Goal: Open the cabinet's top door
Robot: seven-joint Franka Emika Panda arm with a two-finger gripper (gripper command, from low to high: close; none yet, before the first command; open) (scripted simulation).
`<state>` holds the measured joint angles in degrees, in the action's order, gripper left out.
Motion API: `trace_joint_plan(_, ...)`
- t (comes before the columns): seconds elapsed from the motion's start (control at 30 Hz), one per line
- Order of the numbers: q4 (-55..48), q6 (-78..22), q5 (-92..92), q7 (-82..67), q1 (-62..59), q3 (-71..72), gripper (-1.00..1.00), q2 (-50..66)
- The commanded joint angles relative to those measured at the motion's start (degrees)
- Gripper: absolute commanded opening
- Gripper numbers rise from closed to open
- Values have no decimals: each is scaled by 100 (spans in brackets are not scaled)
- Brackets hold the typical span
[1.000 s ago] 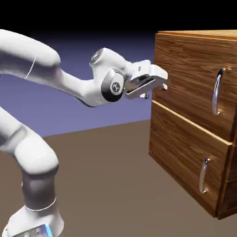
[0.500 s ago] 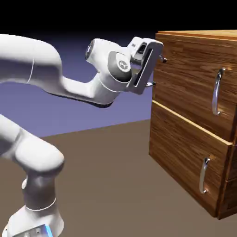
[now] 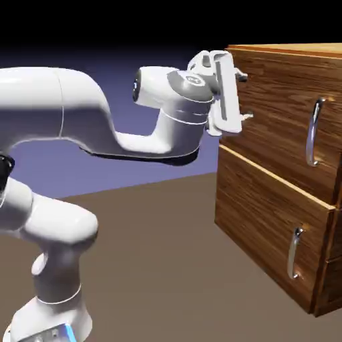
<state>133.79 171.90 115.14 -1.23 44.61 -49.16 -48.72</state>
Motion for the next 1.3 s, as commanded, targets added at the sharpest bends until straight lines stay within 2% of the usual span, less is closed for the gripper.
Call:
trace_joint_plan(0.0, -59, -5, 250, -95, 95, -107, 0, -35)
trace_joint_plan(0.63, -1178, -91, 4984, -1891, 1901, -2128, 0, -695)
trace_joint_plan(0.9, -2020, -148, 5087, -1945, 2979, -2773, 0, -509)
trace_joint_plan(0.93, -2020, -148, 5087, -1945, 2979, -2773, -100, -509)
trace_joint_plan(1.27, -678, -825, 5080, -846, 1110, -1538, -100, 206)
